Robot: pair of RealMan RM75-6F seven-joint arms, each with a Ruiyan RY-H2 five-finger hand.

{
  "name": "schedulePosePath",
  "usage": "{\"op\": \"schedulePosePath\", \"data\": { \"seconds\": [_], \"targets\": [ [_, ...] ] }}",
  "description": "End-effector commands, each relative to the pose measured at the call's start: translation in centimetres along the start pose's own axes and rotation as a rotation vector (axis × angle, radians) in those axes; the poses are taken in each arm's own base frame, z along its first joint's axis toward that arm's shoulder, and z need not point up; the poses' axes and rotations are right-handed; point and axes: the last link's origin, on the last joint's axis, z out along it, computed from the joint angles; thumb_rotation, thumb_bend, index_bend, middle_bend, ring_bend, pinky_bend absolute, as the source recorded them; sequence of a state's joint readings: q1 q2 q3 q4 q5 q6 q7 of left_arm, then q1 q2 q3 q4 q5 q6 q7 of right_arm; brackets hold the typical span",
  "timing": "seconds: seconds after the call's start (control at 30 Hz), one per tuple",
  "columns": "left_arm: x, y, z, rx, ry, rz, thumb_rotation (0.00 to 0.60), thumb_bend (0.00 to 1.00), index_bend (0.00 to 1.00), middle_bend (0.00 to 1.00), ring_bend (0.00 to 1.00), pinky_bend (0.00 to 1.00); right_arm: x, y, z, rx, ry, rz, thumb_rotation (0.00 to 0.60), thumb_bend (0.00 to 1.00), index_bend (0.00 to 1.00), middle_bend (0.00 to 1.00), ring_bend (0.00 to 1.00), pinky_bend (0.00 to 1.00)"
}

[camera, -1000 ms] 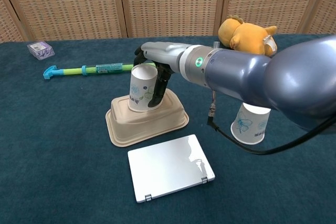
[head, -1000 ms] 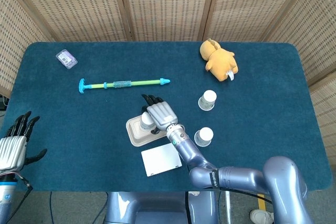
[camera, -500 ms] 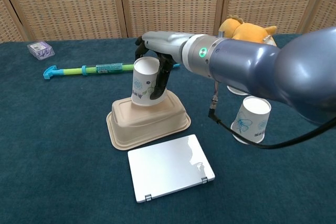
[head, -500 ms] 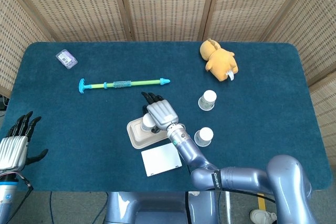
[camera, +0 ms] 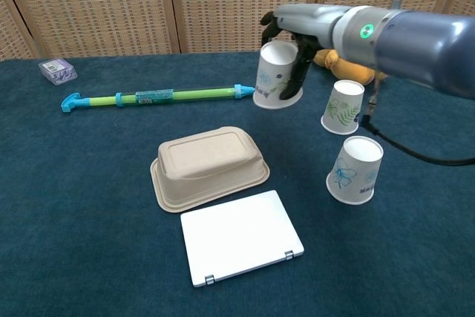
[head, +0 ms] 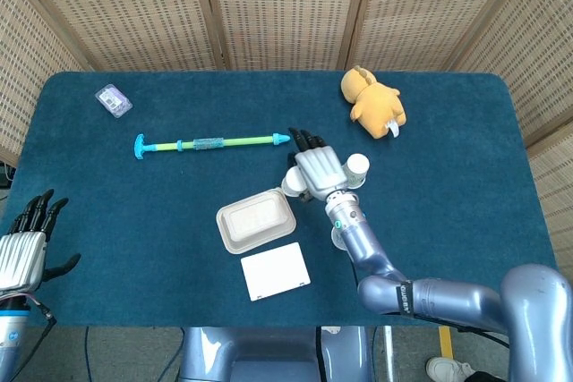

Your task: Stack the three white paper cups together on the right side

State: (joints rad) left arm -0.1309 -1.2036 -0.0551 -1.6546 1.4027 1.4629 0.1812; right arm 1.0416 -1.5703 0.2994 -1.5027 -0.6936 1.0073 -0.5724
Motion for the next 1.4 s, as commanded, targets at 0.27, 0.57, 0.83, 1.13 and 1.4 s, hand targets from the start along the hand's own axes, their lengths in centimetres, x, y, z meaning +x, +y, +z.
{"op": "schedulePosePath", "data": {
  "seconds": [0.27,0.57,0.83,1.13,1.4],
  "targets": [
    [-0.1,0.3,-0.2,-0.002,0.008,0.014,0.600,0.23,0.12,0.00,0.00,0.16,0.6,6.2,-0.1,-0.124,0.021,-0.003,0.600,0.24,0.49,0.06,0.00,0.20],
    [-0.5,0.6,-0.2,-0.002,0.000,0.038,0.600,0.23,0.12,0.00,0.00,0.16,-1.0,10.5,1.1,-0.207,0.005,0.023,0.600,0.24,0.49,0.06,0.00,0.19],
    [-0.8,0.6,0.0,0.003,-0.012,0.047,0.600,0.23,0.12,0.00,0.00,0.16,-1.2,11.8,1.6,-0.231,0.002,0.018,0.600,0.24,0.49,0.06,0.00,0.19],
    [-0.9,0.6,0.0,0.000,-0.017,0.048,0.600,0.23,0.12,0.00,0.00,0.16,-0.7,12.3,1.4,-0.245,0.003,0.017,0.600,0.23,0.43,0.03,0.00,0.18],
    [-0.8,0.7,-0.1,-0.002,-0.015,0.045,0.600,0.23,0.12,0.00,0.00,0.16,0.1,12.1,1.0,-0.240,0.004,0.018,0.600,0.22,0.21,0.00,0.00,0.17]
  ]
}}
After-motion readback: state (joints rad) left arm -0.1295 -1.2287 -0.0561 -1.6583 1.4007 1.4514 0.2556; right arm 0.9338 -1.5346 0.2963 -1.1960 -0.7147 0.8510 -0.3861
